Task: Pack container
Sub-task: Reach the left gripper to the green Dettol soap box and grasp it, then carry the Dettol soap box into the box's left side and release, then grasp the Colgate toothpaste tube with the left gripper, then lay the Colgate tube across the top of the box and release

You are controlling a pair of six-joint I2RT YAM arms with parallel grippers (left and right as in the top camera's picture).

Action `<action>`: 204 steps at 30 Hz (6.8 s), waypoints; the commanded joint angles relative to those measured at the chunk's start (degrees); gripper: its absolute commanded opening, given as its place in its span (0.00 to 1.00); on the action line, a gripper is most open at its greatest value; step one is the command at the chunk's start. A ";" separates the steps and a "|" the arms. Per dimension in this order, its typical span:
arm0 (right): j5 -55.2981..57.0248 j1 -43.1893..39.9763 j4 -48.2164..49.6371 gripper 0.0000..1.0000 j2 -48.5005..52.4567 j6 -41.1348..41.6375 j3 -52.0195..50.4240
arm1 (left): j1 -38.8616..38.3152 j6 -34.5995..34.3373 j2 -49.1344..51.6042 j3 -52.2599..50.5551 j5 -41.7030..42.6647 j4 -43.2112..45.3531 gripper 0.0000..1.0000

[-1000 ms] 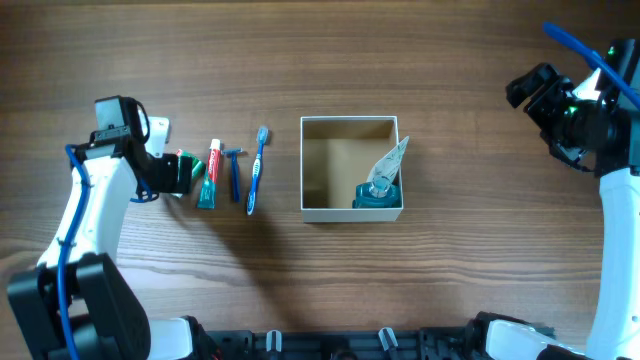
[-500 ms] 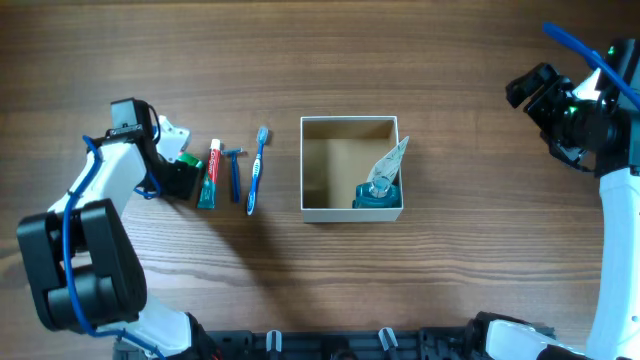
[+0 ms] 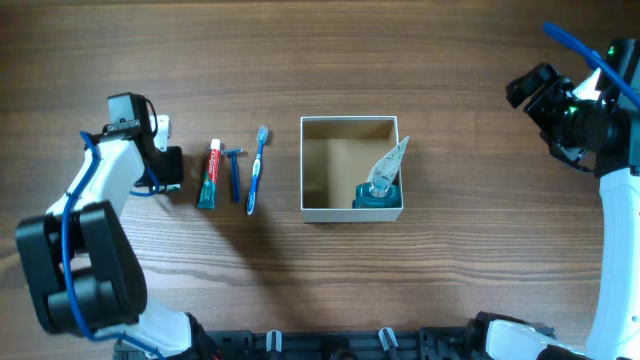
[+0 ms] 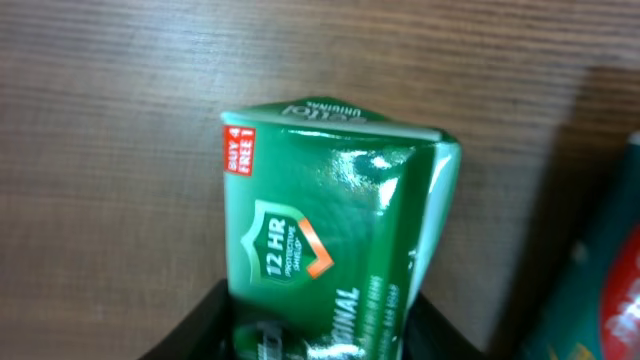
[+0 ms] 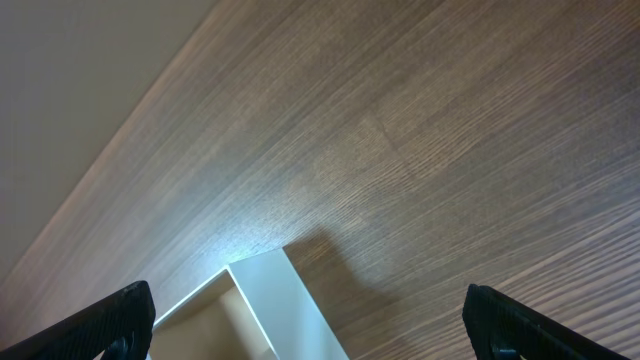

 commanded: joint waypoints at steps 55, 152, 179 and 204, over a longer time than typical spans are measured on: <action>-0.74 -0.02 0.15 1.00 0.11 0.48 0.20 | -0.22 -9.55 -1.81 6.67 10.38 -7.39 0.24; -0.74 -0.02 0.15 1.00 0.11 0.46 0.20 | -11.52 -7.08 9.22 9.68 3.21 -11.85 0.15; -0.74 -0.02 0.15 1.00 0.11 0.48 0.20 | -46.03 -36.00 -0.76 16.94 6.51 -3.48 0.34; -0.74 -0.02 0.15 1.00 0.11 0.46 0.20 | -18.60 -26.25 3.52 9.53 2.62 -11.19 0.68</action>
